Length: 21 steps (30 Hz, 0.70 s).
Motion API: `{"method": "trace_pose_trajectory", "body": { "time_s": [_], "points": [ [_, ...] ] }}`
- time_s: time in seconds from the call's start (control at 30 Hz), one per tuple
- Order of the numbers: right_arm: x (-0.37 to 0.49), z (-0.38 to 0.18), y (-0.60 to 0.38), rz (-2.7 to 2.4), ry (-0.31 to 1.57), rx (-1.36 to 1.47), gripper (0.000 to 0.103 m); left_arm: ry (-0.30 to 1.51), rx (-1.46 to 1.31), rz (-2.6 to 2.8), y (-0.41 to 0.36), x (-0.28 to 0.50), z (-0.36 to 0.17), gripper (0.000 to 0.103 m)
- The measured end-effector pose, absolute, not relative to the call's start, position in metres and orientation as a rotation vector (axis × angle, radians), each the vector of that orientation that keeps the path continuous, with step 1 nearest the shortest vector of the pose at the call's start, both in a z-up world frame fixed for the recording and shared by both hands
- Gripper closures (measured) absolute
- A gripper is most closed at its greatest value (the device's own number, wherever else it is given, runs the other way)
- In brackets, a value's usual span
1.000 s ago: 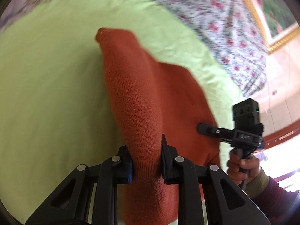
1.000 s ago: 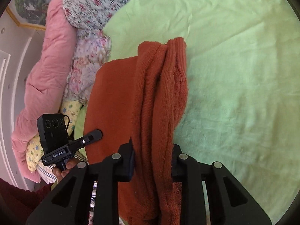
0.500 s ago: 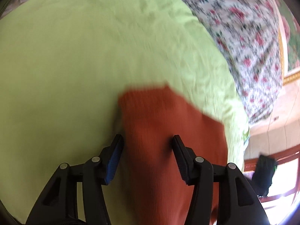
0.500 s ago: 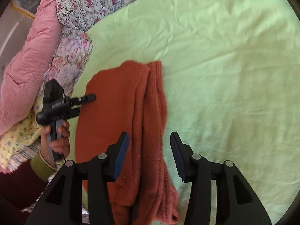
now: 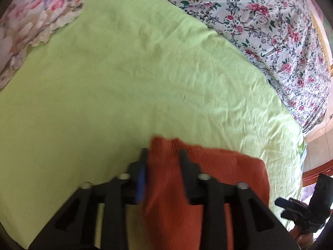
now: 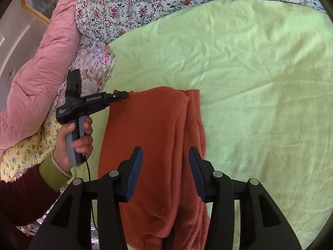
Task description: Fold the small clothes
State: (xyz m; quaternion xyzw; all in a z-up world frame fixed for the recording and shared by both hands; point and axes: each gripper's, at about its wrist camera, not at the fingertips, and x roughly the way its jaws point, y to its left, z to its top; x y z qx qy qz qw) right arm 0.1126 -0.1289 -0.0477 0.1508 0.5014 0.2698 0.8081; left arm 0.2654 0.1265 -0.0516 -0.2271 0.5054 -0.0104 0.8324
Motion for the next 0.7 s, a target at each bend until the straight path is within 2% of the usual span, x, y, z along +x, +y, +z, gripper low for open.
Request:
{"method": "trace_pose_trajectory", "body": {
  "time_s": [0.03, 0.07, 0.3, 0.33, 0.57, 0.7],
  "points": [
    [0.113, -0.048, -0.125, 0.580, 1.074, 0.312, 0.068, 1.067, -0.488, 0.002, 0.126, 0.252, -0.048, 0.044],
    [0.114, -0.050, -0.120, 0.578, 1.081, 0.295, 0.071, 1.061, -0.504, 0.013, 0.127, 0.239, -0.045, 0.039],
    [0.117, -0.083, -0.113, 0.495, 1.199, 0.308, 0.075, 1.112, -0.581, 0.021, 0.116, 0.142, -0.045, 0.039],
    [0.115, -0.083, -0.112, 0.498, 1.191, 0.307, 0.093, 1.133, -0.583, 0.018, 0.113, 0.130, -0.048, 0.039],
    [0.101, -0.010, -0.124, 0.607, 1.028, 0.328, 0.093, 1.225, -0.514, -0.022, 0.079, 0.089, -0.048, 0.039],
    [0.114, -0.054, -0.141, 0.532, 1.139, 0.331, 0.093, 1.245, -0.465, -0.003, 0.065, 0.086, -0.054, 0.040]
  ]
}}
